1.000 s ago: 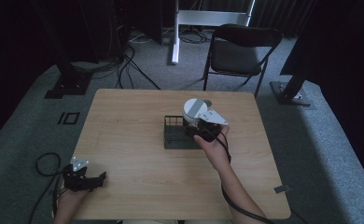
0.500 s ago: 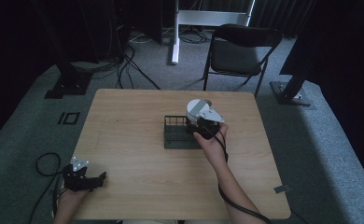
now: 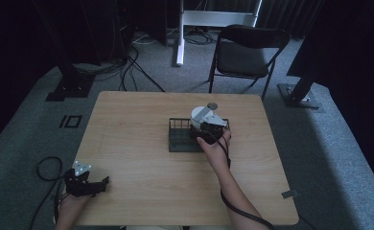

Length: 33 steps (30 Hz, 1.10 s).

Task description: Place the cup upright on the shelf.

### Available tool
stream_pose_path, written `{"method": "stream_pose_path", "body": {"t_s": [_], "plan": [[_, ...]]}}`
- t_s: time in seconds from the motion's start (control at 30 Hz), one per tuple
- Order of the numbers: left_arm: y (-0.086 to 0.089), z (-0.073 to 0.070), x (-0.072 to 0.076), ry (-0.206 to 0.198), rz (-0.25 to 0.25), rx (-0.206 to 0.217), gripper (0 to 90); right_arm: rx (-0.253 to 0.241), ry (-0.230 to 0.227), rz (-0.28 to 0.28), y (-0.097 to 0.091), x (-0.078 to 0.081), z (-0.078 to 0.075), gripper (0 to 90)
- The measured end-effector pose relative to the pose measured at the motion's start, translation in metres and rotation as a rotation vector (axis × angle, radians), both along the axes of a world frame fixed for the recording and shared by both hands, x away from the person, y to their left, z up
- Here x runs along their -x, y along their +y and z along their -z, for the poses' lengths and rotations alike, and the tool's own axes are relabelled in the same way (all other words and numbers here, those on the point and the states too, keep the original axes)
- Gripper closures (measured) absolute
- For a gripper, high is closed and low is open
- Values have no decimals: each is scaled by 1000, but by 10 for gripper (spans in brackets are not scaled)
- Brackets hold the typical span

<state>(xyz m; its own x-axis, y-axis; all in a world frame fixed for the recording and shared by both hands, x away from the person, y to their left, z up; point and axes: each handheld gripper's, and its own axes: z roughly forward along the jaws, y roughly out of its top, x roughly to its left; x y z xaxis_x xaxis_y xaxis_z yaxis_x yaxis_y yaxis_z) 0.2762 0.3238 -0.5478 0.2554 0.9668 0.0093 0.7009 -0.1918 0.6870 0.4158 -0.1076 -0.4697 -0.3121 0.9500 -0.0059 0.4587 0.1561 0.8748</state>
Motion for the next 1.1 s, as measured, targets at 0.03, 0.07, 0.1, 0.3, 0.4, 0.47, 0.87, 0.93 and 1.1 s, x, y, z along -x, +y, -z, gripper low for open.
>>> {"method": "stream_pose_path", "body": {"t_s": [0.03, 0.07, 0.1, 0.3, 0.4, 0.47, 0.87, 0.93, 1.1], "plan": [[0, 0, 0, 0, 0, 0, 6, -4, 5, 2, 0, 0, 1, 183], [0, 0, 0, 0, 0, 0, 6, -1, 9, 3, 1, -1, 0, 183], [0, 0, 0, 0, 0, 0, 6, 5, 10, 2, 1, -1, 0, 183], [0, 0, 0, 0, 0, 0, 6, 20, 27, -3, 2, -3, 1, 183], [0, 0, 0, 0, 0, 0, 6, 17, 48, -17, 2, -4, 3, 183], [0, 0, 0, 0, 0, 0, 6, 43, 41, -20, 3, -5, 4, 183], [0, 0, 0, 0, 0, 0, 6, 18, 61, -18, -1, -2, 4, 183], [0, 0, 0, 0, 0, 0, 6, 19, 58, -21, -2, -1, 5, 183], [0, 0, 0, 0, 0, 0, 6, 17, 42, -21, -2, 2, 7, 183]]}}
